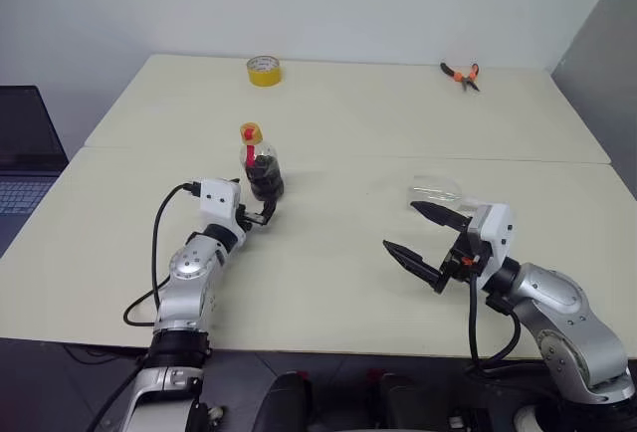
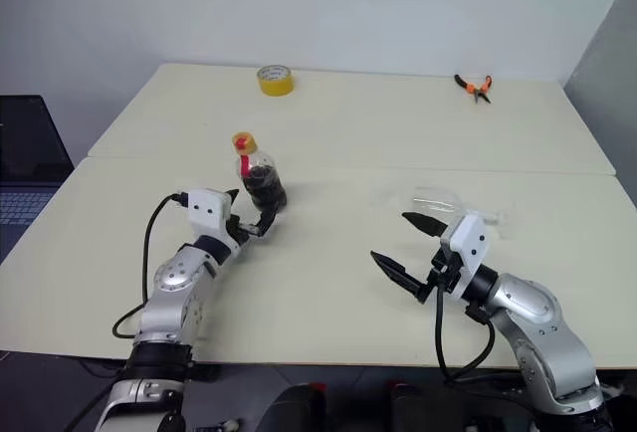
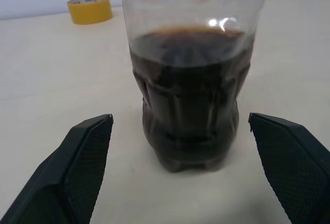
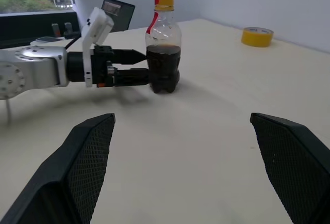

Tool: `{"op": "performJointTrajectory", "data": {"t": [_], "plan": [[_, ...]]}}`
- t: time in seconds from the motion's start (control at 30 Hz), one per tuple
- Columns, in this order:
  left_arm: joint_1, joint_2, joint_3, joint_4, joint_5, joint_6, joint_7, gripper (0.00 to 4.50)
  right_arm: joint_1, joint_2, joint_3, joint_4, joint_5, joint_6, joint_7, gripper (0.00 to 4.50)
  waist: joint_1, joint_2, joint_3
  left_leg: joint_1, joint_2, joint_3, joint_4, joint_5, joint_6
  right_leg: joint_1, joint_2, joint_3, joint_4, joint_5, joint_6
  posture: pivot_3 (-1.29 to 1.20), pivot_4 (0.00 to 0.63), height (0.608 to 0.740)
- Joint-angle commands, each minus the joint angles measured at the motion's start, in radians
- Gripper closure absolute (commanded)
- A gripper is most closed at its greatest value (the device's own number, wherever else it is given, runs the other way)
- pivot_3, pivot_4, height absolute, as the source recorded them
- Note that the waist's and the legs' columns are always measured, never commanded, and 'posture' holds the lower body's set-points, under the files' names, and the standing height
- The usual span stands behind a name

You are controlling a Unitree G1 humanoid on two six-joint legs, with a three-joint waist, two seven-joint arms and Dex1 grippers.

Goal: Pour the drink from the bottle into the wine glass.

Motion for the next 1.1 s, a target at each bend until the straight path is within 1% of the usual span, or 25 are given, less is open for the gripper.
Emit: {"op": "performJointTrajectory", "data": {"t": [0.03, 0.27, 0.43, 0.77, 0.93, 1.03, 1.07, 1.1], "plan": [[-0.050, -0.003, -0.004, 0.038, 0.003, -0.039, -0.017, 0.04, -0.019, -0.013, -0.013, -0.038, 0.023, 0.006, 0.013, 0.00, 0.000, 0.000, 0.000, 0.000, 0.000, 0.000, 0.000, 0.000, 0.000, 0.000, 0.000, 0.000, 0.000, 0.000, 0.000, 0.00, 0.150, 0.740], [-0.151, -0.013, -0.005, 0.167, 0.013, -0.093, -0.017, 0.04, -0.038, -0.011, -0.003, -0.041, 0.025, 0.018, 0.017, 0.00, 0.000, 0.000, 0.000, 0.000, 0.000, 0.000, 0.000, 0.000, 0.000, 0.000, 0.000, -0.001, 0.000, 0.000, 0.000, 0.00, 0.150, 0.740], [-0.192, -0.025, -0.012, 0.227, 0.019, -0.122, -0.019, 0.04, -0.058, -0.009, 0.008, -0.043, 0.026, 0.028, 0.015, 0.00, 0.000, 0.000, 0.000, 0.000, 0.000, 0.000, 0.000, 0.000, 0.000, 0.000, 0.000, 0.000, 0.000, 0.000, 0.000, 0.00, 0.150, 0.740], [-0.197, -0.039, -0.011, 0.238, 0.013, -0.138, -0.034, 0.04, -0.068, -0.011, 0.010, -0.049, 0.025, 0.043, 0.011, 0.00, 0.000, 0.000, 0.000, 0.000, 0.000, 0.000, 0.000, 0.000, 0.000, 0.000, 0.000, 0.000, 0.000, 0.000, 0.000, 0.00, 0.150, 0.740], [-0.215, -0.040, 0.010, 0.254, 0.007, -0.154, -0.008, 0.04, -0.069, -0.005, 0.017, -0.061, 0.024, 0.055, 0.000, 0.00, 0.000, 0.000, 0.000, 0.000, 0.000, 0.000, 0.000, 0.000, 0.000, 0.000, 0.000, 0.000, 0.000, 0.000, 0.000, 0.00, 0.150, 0.740], [-0.223, -0.040, 0.012, 0.259, 0.013, -0.165, 0.002, 0.63, -0.077, -0.001, 0.018, -0.073, 0.029, 0.067, -0.009, 0.00, 0.000, 0.000, 0.000, 0.000, 0.000, 0.000, 0.000, 0.000, 0.000, 0.000, 0.000, -0.001, 0.000, 0.000, 0.000, 0.00, 0.150, 0.740], [-0.223, -0.041, 0.012, 0.257, 0.014, -0.166, 0.004, 0.86, -0.079, -0.001, 0.017, -0.076, 0.031, 0.071, -0.010, 0.00, 0.000, 0.000, 0.000, 0.000, 0.000, 0.000, 0.000, 0.000, 0.000, 0.000, 0.000, -0.001, 0.000, 0.000, 0.000, 0.00, 0.150, 0.740], [-0.223, -0.042, 0.012, 0.254, 0.013, -0.165, 0.005, 1.21, -0.082, -0.001, 0.015, -0.079, 0.034, 0.075, -0.012, 0.00, 0.000, 0.000, 0.000, 0.000, 0.000, 0.000, 0.000, 0.000, 0.000, 0.000, 0.000, 0.000, 0.000, 0.000, 0.000, 0.00, 0.150, 0.740]]}}
